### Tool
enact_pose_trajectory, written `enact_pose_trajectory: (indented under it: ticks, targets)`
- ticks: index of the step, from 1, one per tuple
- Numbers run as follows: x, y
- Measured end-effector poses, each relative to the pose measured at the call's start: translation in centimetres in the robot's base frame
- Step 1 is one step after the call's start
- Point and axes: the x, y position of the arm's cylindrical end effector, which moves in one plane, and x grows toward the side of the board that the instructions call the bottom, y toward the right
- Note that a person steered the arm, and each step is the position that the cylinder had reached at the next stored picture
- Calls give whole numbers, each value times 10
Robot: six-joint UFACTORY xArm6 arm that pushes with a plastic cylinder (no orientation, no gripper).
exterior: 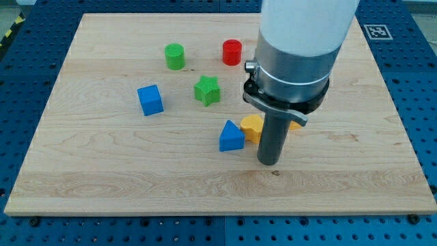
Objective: Push the blue triangle up a bit
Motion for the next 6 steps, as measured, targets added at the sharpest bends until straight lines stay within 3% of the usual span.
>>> enact_pose_trajectory:
  ticks: [3, 6]
  targets:
    - [-12, -6]
    - [-12, -81]
